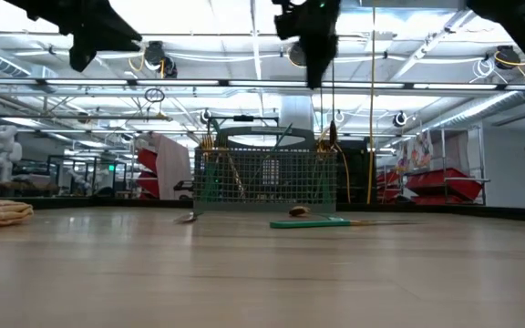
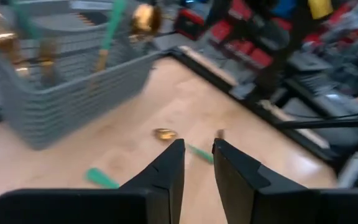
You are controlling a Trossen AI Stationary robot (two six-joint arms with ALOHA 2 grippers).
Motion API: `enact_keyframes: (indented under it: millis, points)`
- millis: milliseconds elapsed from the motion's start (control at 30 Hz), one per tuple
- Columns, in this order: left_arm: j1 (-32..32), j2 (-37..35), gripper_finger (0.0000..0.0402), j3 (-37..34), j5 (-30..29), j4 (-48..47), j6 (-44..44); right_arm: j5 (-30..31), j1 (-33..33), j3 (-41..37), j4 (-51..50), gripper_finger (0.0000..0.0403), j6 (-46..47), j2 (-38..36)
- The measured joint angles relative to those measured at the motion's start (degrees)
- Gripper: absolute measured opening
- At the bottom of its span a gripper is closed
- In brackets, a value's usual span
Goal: Sort silverware
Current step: Put the green knife into the silverware basket
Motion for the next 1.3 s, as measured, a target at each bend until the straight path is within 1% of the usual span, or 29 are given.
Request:
enact_keyframes:
  millis: [33, 67, 133, 200, 300, 400, 500, 600, 700, 767, 933, 1067, 1300]
  points:
    - [0.00, 0.00, 0.0090, 0.00, 1.61, 0.96, -0.15, -4.51, 0.57, -0.23, -1.21, 0.0180, 1.82, -0.17]
    - [0.01, 0.00, 0.0090, 0.00, 3.18, 1.71, -0.38, -7.60, 1.49, -1.10, -0.20, 0.0180, 2.55, -0.48]
    - [0.00, 0.28, 0.0090, 0.00, 6.28, 2.19, -0.61, -12.06, 4.43, -3.52, 1.25, 0.0180, 1.26, -1.86]
    - [0.00, 0.57, 0.0090, 0.02, 8.43, 2.54, -1.52, -14.36, 8.01, -5.26, 0.15, 0.0180, -1.47, -2.38]
    - [0.00, 1.06, 0.0090, 0.02, 10.69, 2.42, -1.62, -14.35, 12.08, -11.08, 0.30, 0.0180, -4.83, -2.65]
    - [0.00, 1.41, 0.0090, 0.02, 11.42, 2.40, -1.62, -13.96, 15.75, -18.17, 6.78, 0.0180, -8.11, -2.78]
    - [0.00, 1.68, 0.0090, 0.02, 11.47, 2.17, -1.59, -14.25, 19.26, -24.72, 9.88, 0.0180, -11.10, -3.09]
    - [0.00, 1.91, 0.0090, 0.02, 11.47, 2.06, -1.30, -13.73, 21.54, -32.11, 17.62, 0.0180, -13.93, -3.02]
    - [0.00, 2.22, 0.0090, 0.02, 11.45, 1.67, -1.10, -13.71, 23.50, -37.28, 25.32, 0.0180, -15.96, -2.95]
    - [0.01, 2.47, 0.0090, 0.02, 11.45, 1.70, -1.06, -14.08, 24.40, -39.56, 30.64, 0.0180, -16.92, -3.01]
    - [0.00, 2.71, 0.0090, 0.02, 11.43, 1.55, -1.03, -13.76, 24.96, -43.07, 38.04, 0.0180, -17.65, -3.06]
    - [0.00, 2.71, 0.0090, 0.02, 11.43, 1.51, -1.03, -14.08, 24.18, -46.00, 40.69, 0.0180, -17.59, -2.41]
    - [0.00, 2.70, 0.0090, 0.02, 11.40, 1.29, -1.11, -14.36, 22.69, -48.19, 40.20, 0.0180, -16.81, 0.96]
